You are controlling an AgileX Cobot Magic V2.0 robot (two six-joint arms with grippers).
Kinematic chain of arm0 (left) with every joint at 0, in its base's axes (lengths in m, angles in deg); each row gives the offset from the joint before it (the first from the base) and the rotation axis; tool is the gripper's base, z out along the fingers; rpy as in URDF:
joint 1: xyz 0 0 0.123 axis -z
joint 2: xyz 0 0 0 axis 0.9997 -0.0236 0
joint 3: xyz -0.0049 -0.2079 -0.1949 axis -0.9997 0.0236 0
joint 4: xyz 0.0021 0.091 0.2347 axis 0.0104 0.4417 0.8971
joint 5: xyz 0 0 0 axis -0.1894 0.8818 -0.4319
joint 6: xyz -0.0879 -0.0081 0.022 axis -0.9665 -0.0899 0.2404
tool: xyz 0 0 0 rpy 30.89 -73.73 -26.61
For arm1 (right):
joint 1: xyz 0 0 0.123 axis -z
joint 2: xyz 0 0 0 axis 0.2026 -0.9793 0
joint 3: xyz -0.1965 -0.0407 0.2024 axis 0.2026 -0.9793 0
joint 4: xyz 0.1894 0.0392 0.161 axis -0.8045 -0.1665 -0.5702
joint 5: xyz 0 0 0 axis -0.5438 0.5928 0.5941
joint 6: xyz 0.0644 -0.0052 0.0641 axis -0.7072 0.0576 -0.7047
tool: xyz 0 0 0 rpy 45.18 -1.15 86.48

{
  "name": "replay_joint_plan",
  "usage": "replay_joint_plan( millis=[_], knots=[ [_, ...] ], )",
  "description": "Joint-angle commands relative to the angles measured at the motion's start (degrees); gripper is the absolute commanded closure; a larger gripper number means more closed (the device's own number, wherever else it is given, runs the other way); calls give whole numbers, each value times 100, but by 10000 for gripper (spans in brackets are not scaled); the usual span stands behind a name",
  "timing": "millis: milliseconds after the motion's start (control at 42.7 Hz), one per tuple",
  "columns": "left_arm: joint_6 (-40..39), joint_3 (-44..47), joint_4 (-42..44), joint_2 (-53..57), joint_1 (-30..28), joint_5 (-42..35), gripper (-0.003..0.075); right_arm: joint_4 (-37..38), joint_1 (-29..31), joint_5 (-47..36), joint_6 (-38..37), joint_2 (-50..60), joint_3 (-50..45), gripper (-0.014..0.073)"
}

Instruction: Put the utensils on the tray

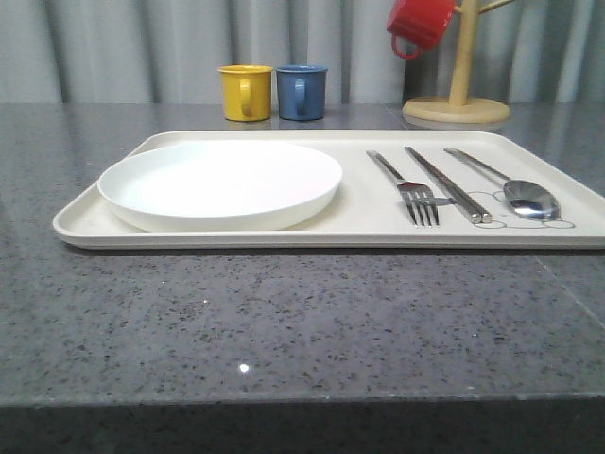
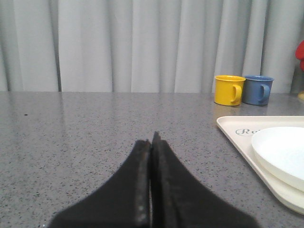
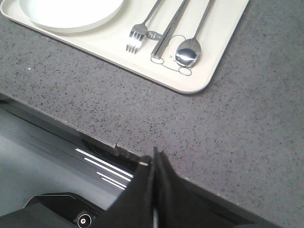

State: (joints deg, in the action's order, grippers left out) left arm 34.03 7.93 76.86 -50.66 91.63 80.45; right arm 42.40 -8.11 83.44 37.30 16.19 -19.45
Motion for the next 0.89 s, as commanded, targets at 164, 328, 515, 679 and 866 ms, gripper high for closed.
replay_joint_plan(
  millis=[164, 328, 515, 679, 866],
  knots=[
    [-42, 75, -54, 128, -22, -481, 741, 34, 3, -341, 15, -61, 121, 662],
    [-42, 75, -54, 128, -22, -481, 741, 200, 12, -523, 73, 2, 12, 662],
    [-42, 75, -54, 128, -22, -481, 741, 329, 750, -2770, 73, 738, -1429, 662],
    [-42, 75, -54, 128, -22, -481, 741, 323, 1393, -5005, 73, 1491, -3161, 662],
    [-42, 75, -54, 128, -22, -481, 741, 323, 1595, -6794, 73, 2067, -4516, 662]
  ],
)
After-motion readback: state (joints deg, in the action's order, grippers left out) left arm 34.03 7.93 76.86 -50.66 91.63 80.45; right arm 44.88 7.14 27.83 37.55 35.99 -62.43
